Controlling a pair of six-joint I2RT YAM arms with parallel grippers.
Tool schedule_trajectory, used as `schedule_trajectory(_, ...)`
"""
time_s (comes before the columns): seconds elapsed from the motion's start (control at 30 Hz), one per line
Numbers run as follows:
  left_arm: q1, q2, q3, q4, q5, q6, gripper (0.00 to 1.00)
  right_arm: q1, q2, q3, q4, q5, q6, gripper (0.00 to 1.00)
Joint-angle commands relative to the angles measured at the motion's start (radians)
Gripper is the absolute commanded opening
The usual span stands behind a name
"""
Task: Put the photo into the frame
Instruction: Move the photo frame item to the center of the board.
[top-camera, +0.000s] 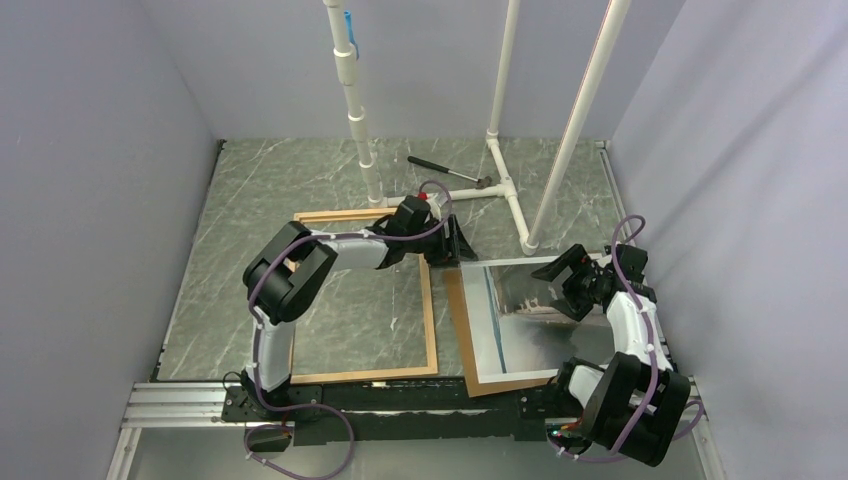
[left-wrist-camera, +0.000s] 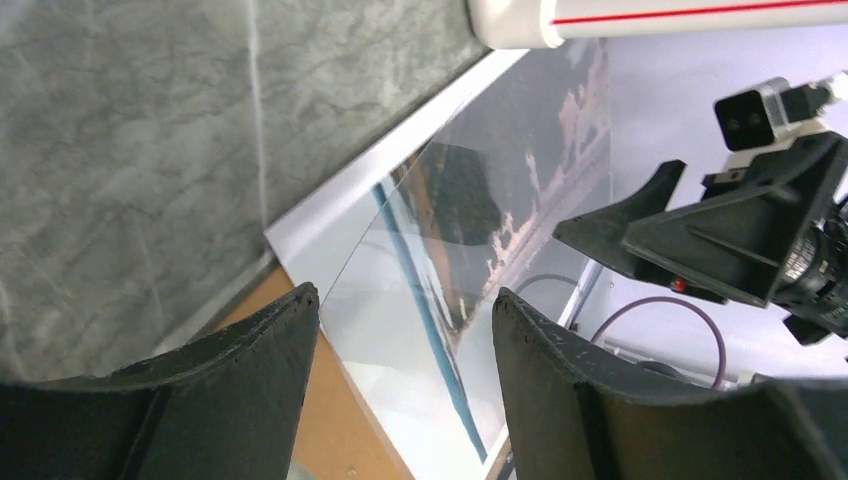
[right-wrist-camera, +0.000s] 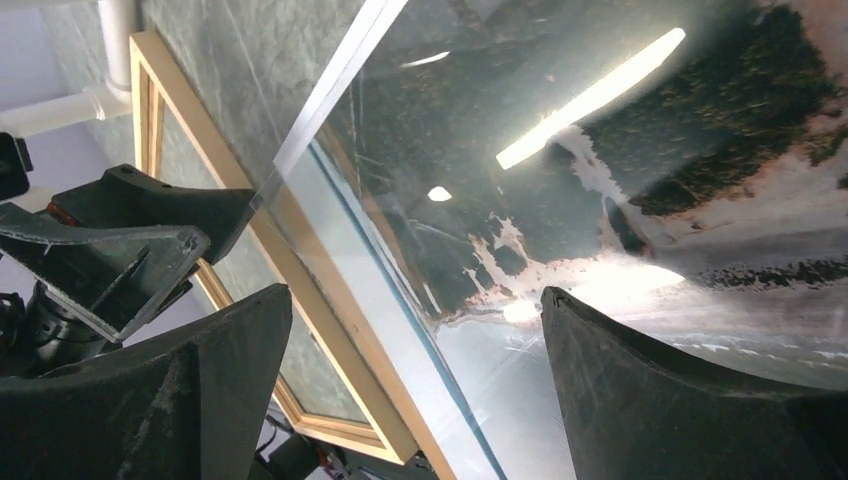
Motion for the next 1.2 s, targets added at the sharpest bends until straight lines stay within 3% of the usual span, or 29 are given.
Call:
schedule_trajectory(0.0,-0.015,-0.085,-0.034,0.082,0.057,-0.011,0.68,0.002,-0.014,-0.008,0.025,-0.066,-0.022,0.96)
schedule_trajectory(0.47,-0.019,-0.07,-0.057,0.097,0.076,-0.008,0.66,0.003,-0.001,-0.03,0.055,-0.119,-0.029,0.96)
schedule_trajectory(0.93,-0.02,0.008,-0.155,0.278,0.102,-0.068,0.42,0.003,0.003,-0.041,0.078,-0.153,-0.024,0.96)
schedule_trajectory(1.17,-0.024,0.028,-0.162,0.33,0.1,-0.079,0.24,0.002,-0.002,-0.041,0.078,-0.164,-0.024,0.96)
